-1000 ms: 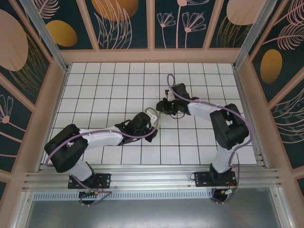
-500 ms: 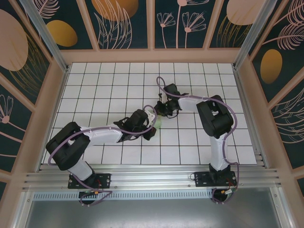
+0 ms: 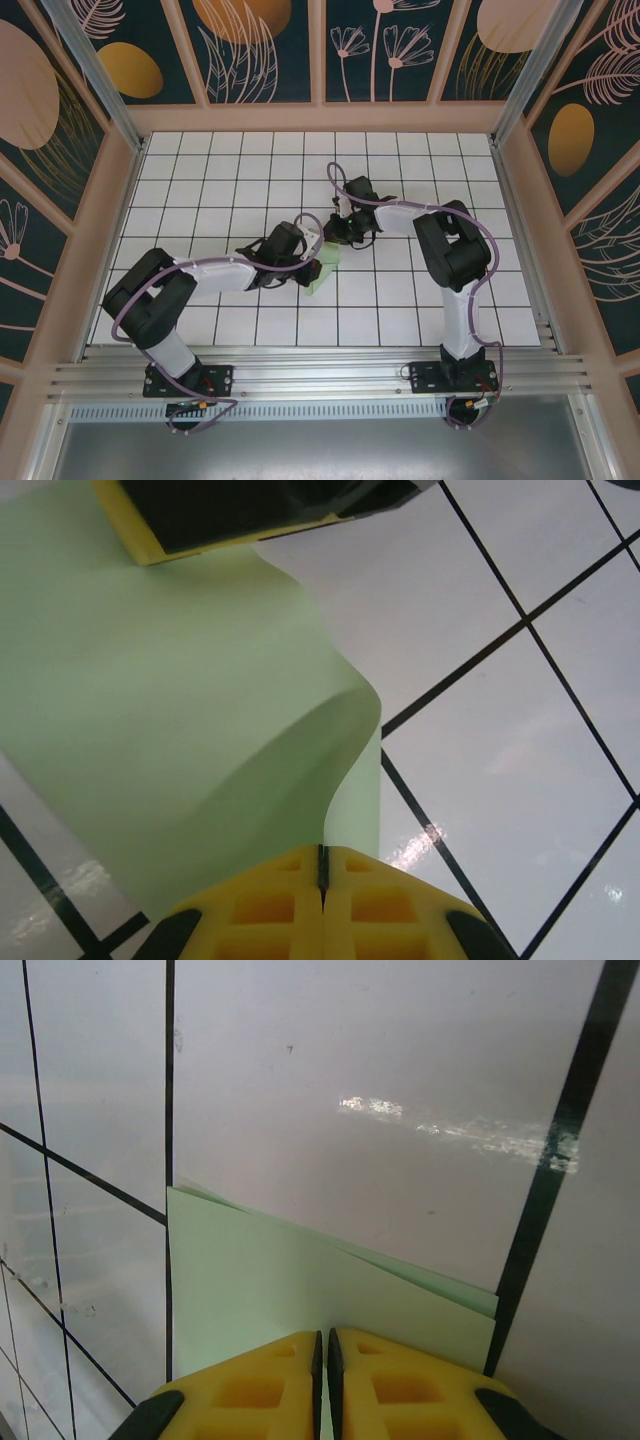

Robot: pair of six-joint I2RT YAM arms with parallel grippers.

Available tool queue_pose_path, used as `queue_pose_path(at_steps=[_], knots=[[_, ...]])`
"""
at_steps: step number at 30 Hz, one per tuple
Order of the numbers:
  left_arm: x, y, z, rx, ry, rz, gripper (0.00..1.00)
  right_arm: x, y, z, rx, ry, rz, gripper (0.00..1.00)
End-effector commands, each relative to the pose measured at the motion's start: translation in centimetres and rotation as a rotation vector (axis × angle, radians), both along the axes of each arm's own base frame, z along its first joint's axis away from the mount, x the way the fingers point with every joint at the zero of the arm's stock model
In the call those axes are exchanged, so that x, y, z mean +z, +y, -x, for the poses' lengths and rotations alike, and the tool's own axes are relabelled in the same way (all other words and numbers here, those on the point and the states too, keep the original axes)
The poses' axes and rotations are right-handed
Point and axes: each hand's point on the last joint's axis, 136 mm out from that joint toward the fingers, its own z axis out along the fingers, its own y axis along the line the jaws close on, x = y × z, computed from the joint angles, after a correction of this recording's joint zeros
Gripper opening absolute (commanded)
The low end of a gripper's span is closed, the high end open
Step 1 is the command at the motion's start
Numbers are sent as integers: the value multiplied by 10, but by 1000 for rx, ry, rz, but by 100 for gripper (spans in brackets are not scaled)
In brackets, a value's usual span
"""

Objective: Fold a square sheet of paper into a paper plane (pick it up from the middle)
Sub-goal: Third fold the triangle at the center of the table.

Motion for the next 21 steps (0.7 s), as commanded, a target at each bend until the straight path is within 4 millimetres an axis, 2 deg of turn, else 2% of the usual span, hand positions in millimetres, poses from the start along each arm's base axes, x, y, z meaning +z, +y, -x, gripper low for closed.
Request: queue_pose_path(at_steps=[1,13,15,21], knots=[[-1,-3,-8,-22,-16,-25,0,-25,-12,12,-3,56,90,15],[-4,7,-20,21,-55,-86,0,-29,-14,13,-10,62,97,15],[-14,6,-18,11,-28,-91,0,-29,-14,13,-10,61,98,15],[-19,7,-17,14,-14,-98,0,-29,-14,13,-13,62,102,15]])
